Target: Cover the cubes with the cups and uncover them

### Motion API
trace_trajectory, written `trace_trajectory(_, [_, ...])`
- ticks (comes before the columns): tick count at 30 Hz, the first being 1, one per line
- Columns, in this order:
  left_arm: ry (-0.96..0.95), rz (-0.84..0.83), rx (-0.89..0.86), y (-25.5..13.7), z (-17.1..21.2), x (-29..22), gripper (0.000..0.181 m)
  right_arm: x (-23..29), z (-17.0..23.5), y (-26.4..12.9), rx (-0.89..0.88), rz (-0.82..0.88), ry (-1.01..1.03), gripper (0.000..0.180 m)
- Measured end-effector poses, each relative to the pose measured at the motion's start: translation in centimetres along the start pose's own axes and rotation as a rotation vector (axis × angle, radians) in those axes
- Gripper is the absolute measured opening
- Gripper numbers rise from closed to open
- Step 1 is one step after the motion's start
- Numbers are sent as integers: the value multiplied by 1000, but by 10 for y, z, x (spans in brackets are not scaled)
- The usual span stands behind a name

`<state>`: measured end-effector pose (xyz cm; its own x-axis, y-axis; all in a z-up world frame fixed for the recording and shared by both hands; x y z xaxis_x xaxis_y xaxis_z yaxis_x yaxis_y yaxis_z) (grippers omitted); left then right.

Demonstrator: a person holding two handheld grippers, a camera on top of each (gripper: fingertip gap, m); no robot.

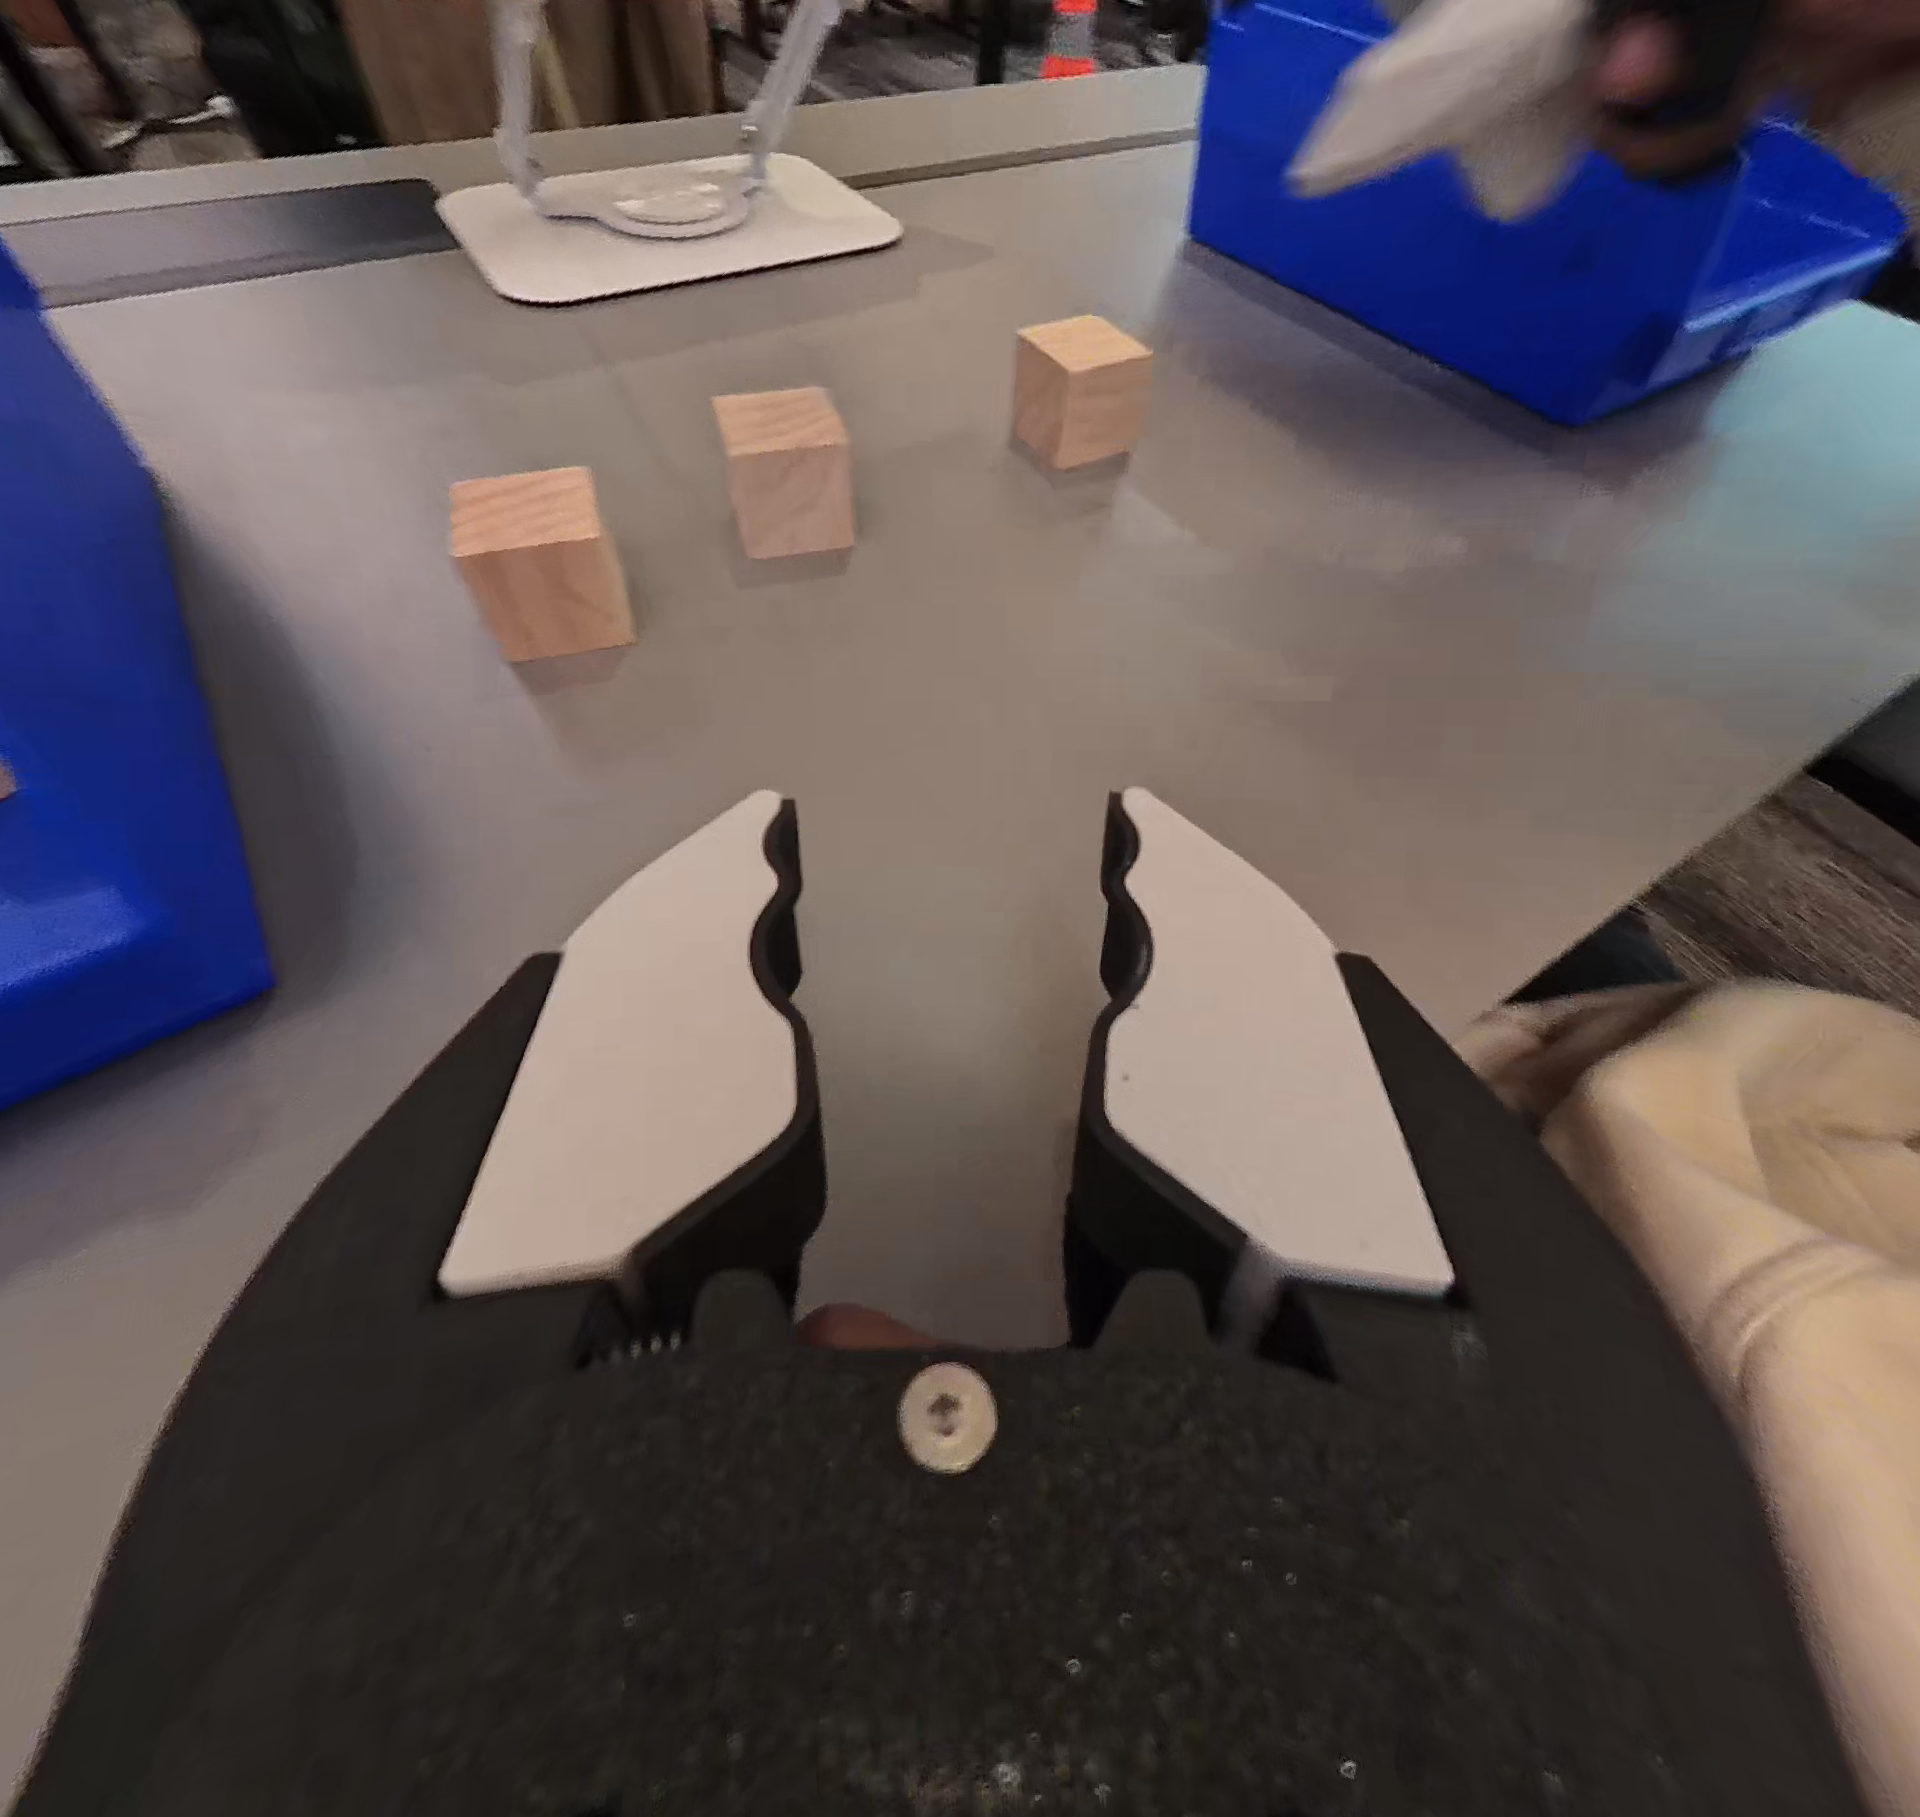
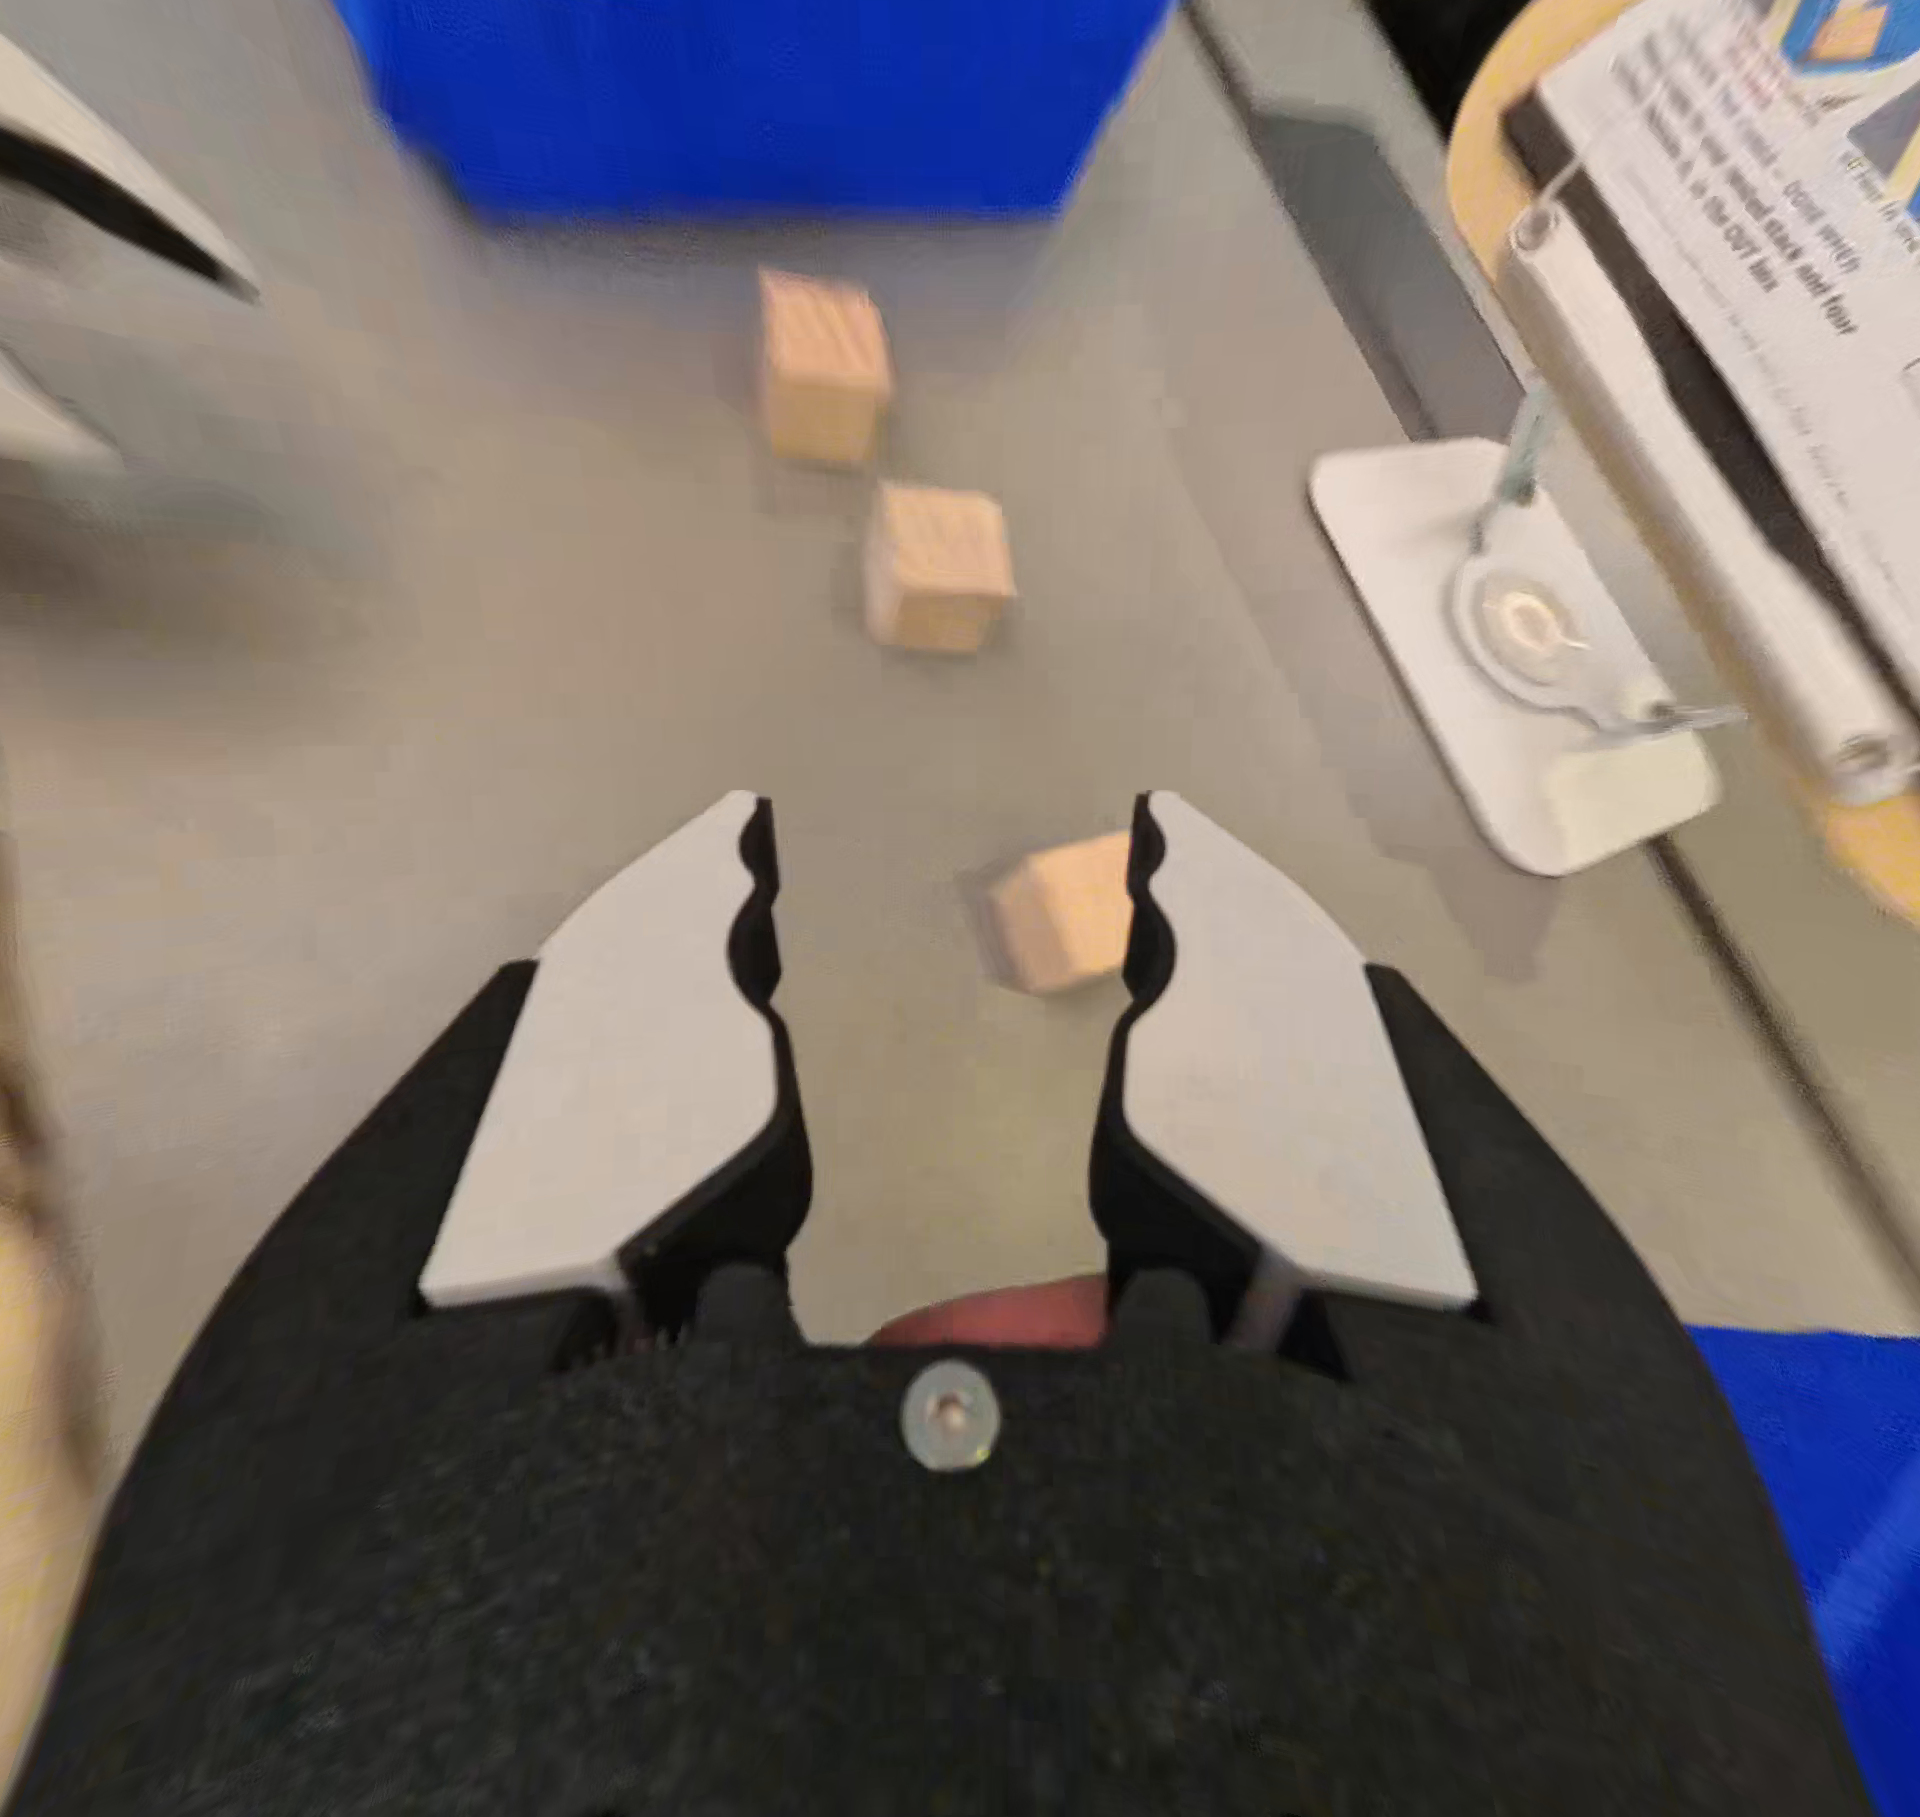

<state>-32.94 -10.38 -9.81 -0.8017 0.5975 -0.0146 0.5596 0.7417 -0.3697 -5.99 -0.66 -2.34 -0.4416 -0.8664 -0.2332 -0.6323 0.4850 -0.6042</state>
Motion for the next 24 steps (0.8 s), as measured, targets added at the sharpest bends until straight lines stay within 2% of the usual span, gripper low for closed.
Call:
trace_trajectory(1, [-10, -25, -2, -1, -1, 2, 56, 23, 7, -8, -94, -4, 76, 65])
trace_trajectory(4, [-29, -73, 0, -2, -1, 4, 56, 77, 40, -20, -290, 66, 342, 62])
trace_trajectory(6, [-18, -105, 17, -2, 1, 2, 57, 104, 57, -28, -383, 88, 444, 61])
trace_trajectory(11, [-42, -168, 50, -9, -2, 7, 57, 132, 76, -45, -491, 116, 472, 55])
trace_trajectory(15, [-91, -426, -9, -48, -54, 51, 44, 132, 77, -39, -454, 69, 480, 58])
trace_trajectory(17, [-147, -464, 83, -54, -87, 85, 49, 136, 78, -37, -469, -1, 525, 58])
trace_trajectory(18, [-177, -446, 122, -50, -102, 103, 56, 139, 78, -36, -476, -29, 532, 57])
trace_trajectory(21, [-247, -515, 241, -14, -133, 169, 55, 141, 81, -36, -437, -14, 507, 57])
trace_trajectory(24, [-424, -422, 470, 43, -124, 216, 61, 139, 81, -40, -433, -4, 503, 57])
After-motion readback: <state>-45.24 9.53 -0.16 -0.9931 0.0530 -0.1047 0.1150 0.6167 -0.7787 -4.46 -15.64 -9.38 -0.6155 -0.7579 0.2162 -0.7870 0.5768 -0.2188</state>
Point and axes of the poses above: each gripper's, where its closed fingertips meet, y out along the fingers, z out of its underside, x = y × z across the jaws, the point moved 8 cm from there along -y, back along the fingers, and after that the axes turned 5 degrees about -z, right-handed, at the moved point
